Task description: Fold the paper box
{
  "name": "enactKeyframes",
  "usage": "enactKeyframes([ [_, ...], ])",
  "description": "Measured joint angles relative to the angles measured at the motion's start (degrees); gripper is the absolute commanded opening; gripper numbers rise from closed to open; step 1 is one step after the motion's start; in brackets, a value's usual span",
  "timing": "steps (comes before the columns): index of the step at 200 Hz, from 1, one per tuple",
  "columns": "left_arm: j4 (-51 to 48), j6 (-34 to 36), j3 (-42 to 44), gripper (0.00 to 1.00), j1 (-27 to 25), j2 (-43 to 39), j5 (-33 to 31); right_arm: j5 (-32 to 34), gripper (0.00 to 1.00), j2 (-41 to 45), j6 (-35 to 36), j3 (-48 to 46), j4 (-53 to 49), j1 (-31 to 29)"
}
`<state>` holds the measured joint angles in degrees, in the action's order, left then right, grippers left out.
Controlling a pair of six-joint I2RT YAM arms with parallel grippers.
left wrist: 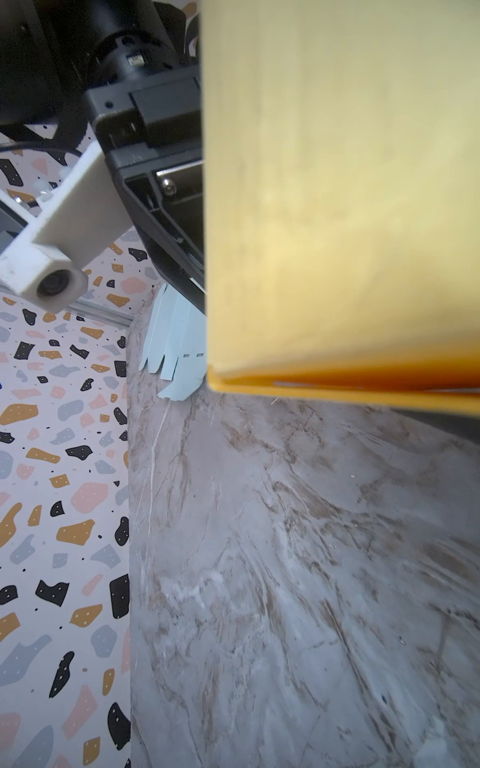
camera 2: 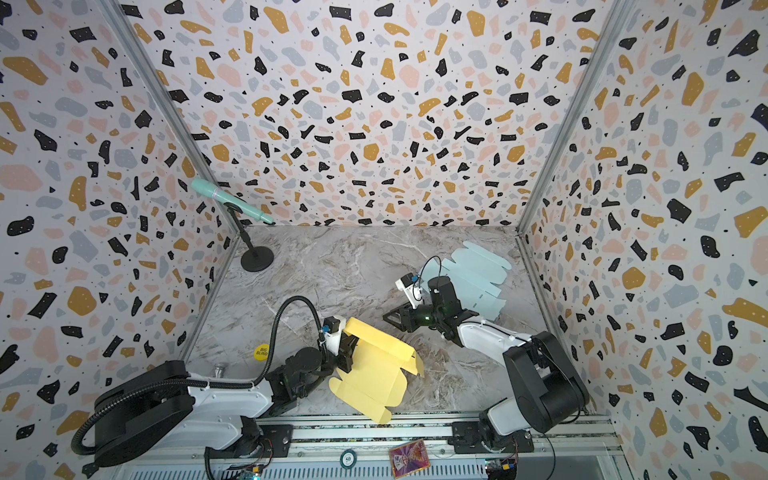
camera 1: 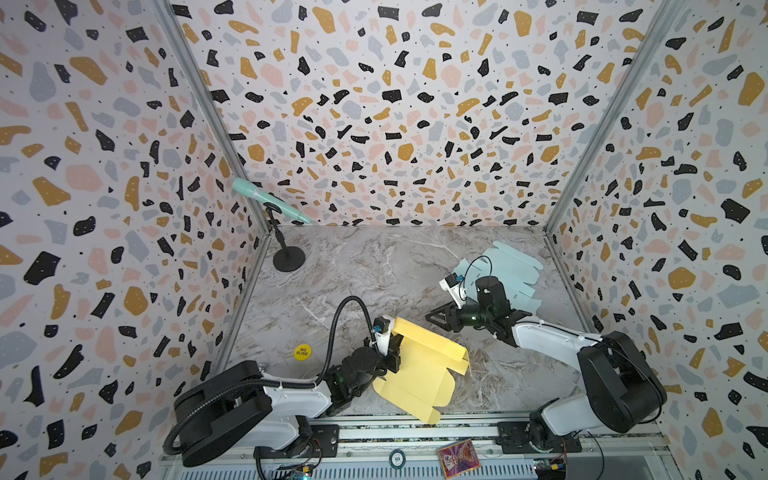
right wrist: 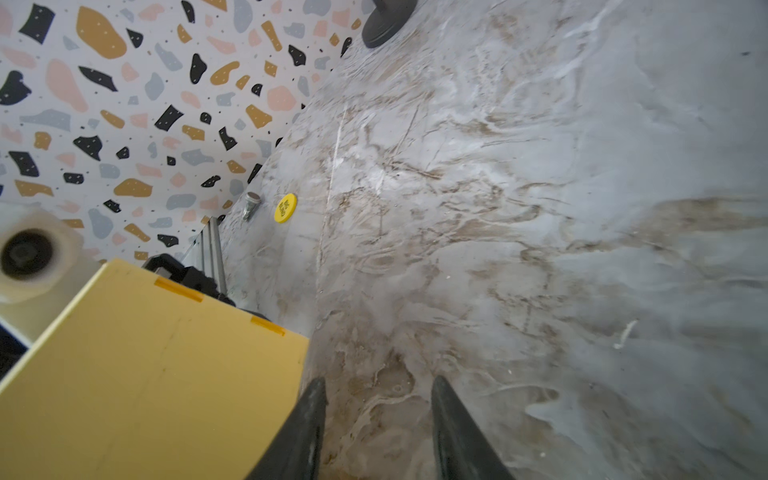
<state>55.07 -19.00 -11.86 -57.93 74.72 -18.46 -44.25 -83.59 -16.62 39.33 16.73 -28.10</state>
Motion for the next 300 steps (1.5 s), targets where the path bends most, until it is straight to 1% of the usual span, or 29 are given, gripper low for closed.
enactKeyframes([
  [26,0.87,0.11,0.0,0.12,0.0,1.84,0.44,-1.55,0.43,-0.5,0.24,0.52,1.36,-1.53],
  [57,1.79,0.15,0.0,0.12,0.0,2.62,0.52,-2.58,0.41,-1.49,0.11,0.52,2.01,-1.97],
  [72,2.03,0.11,0.0,0.12,0.0,2.62,0.15,-2.6,0.4,-1.05,-0.42,0.28,2.12,-0.66],
  [84,2.01,-0.09,0.0,0.11,0.0,2.69,-0.83,-1.84,0.41,0.76,-0.92,-0.48,1.64,1.81],
  [106,1.05,-1.03,-0.33,0.08,0.09,4.15,-3.58,3.28,0.41,8.68,-0.35,-1.36,-2.78,6.14],
  [125,-0.5,-1.73,-1.11,0.07,0.59,6.71,-4.76,7.58,0.39,17.11,0.61,-1.33,-6.03,6.56],
  [133,-1.09,-1.99,-1.42,0.06,0.83,7.52,-4.92,9.57,0.36,20.79,1.27,-1.31,-7.78,6.38],
  [147,-1.68,-2.6,-2.01,0.05,1.27,8.59,-5.05,13.03,0.26,26.45,2.1,-1.31,-11.28,5.86],
  [159,-1.97,-3.13,-2.47,0.03,1.7,9.11,-5.03,16.17,0.22,30.56,2.64,-1.31,-14.21,5.09],
  [174,-2.51,-4.15,-2.82,0.02,2.54,9.22,-4.98,20.57,0.14,35.63,3.26,-1.16,-17.9,2.75],
  [189,-4.46,-5.29,-3.43,0.01,3.06,8.72,-4.98,24.98,0.08,39.19,3.8,-0.44,-21.51,-1.75],
  [218,-11.67,-8.17,-6.47,0.0,3.3,5.49,-5.01,32.17,0.01,40.57,4.17,1.7,-25.81,-10.99],
  [244,-18.91,-11.15,-10.49,0.0,3.3,2.27,-5.25,39.28,0.0,38.56,4.33,2.89,-28.0,-18.99],
  [261,-22.91,-12.9,-12.41,0.0,3.3,0.52,-5.42,43.52,0.0,36.33,4.59,4.13,-29.4,-22.77],
  [300,-28.96,-16.04,-13.53,0.0,3.3,-1.95,-5.73,51.63,0.0,34.38,4.68,5.7,-30.82,-27.08],
])
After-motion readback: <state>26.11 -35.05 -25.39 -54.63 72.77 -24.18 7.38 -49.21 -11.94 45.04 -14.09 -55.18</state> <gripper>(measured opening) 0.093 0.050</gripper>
